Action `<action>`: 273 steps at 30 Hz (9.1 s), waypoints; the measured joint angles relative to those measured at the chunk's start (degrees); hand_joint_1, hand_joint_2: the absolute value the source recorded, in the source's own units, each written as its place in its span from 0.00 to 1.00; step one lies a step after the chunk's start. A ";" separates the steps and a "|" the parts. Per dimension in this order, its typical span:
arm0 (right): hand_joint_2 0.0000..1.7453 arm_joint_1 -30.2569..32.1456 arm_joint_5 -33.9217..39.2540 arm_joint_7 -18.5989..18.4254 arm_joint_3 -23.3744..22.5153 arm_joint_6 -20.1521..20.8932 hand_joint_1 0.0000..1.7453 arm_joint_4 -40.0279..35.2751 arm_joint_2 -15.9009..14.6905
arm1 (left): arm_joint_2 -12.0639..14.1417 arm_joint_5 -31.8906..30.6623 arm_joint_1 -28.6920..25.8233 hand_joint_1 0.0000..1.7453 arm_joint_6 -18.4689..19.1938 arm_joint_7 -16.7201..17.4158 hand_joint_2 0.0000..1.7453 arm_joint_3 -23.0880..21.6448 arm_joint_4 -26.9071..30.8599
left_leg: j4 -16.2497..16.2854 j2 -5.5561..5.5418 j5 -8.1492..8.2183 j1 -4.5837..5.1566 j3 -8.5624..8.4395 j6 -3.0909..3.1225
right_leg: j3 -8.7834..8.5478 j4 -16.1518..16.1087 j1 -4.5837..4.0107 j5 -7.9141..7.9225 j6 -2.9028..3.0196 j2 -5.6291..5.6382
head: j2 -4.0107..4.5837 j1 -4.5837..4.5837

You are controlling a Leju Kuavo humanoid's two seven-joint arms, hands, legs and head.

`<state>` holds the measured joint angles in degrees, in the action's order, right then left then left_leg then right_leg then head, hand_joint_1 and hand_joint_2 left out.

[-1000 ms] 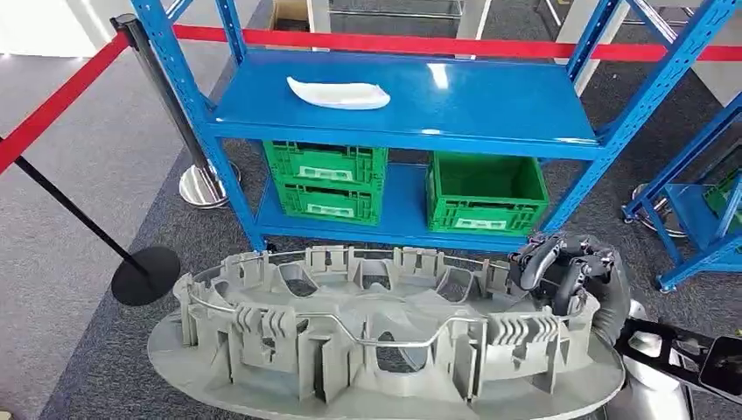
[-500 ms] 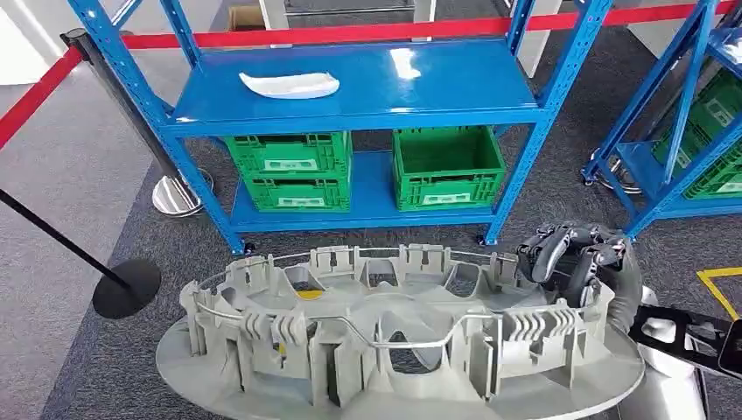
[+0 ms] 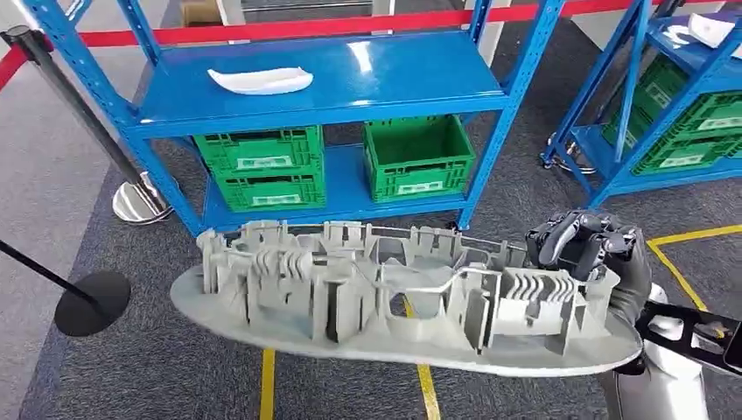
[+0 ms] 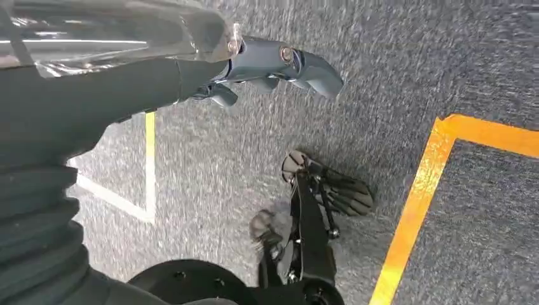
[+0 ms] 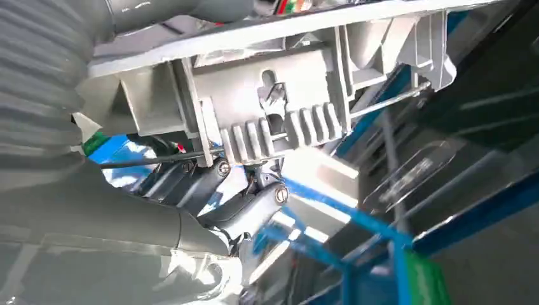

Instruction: Take the parts from the cabinet and place them on the table.

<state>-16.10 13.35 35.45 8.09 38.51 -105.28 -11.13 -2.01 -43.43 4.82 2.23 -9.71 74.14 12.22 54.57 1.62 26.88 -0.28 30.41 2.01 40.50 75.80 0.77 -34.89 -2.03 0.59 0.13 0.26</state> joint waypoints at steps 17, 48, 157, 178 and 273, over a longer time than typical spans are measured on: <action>1.00 0.77 -4.48 2.75 1.29 -5.88 1.00 -0.41 0.04 | 0.90 -2.38 0.29 0.00 1.05 0.85 1.00 -0.39 0.02 | 15.17 -1.56 5.95 0.18 6.78 -2.43 | -7.91 -18.59 -0.09 8.66 3.19 1.82 | 0.00 0.33; 1.00 -0.56 2.06 -1.20 0.20 -1.33 1.00 0.13 -7.39 | -2.62 0.87 -0.45 0.00 -7.19 6.69 1.00 1.88 -0.07 | 12.73 -1.82 5.51 0.12 5.12 -2.15 | -6.88 -18.44 -0.23 9.27 2.91 2.43 | 0.00 0.26; 1.00 6.37 -1.20 3.45 -7.76 -1.51 1.00 -6.08 -11.63 | -1.29 -2.69 0.00 0.00 -1.55 6.21 1.00 1.40 -0.20 | 1.98 2.55 2.65 0.49 -0.52 -0.91 | -7.46 -18.03 0.05 7.57 -0.08 -4.71 | 0.00 -0.85; 1.00 7.88 -1.79 2.75 -7.95 -2.51 1.00 -7.04 -10.56 | -1.23 -3.21 0.25 0.00 -1.20 5.75 1.00 1.33 -0.20 | 1.35 -3.70 1.99 -0.15 -0.59 -0.72 | -5.48 -17.56 0.56 9.51 -0.02 4.47 | 0.02 -0.28; 1.00 1.33 -4.15 0.61 -1.25 -4.78 1.00 -6.73 -4.70 | -1.93 -5.01 -0.03 0.00 0.70 5.57 1.00 0.76 -0.09 | 1.58 -1.45 1.90 -0.48 0.30 -0.28 | -0.22 -5.31 0.23 2.79 -0.29 0.30 | 0.00 -0.81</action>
<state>-14.77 9.20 36.06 6.84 33.73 -112.02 -15.83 -3.94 -48.44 4.80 2.93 -4.13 74.90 12.13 56.15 0.17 28.77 -0.76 30.72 1.74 40.27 70.49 1.00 -32.10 -2.32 0.89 0.13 -0.55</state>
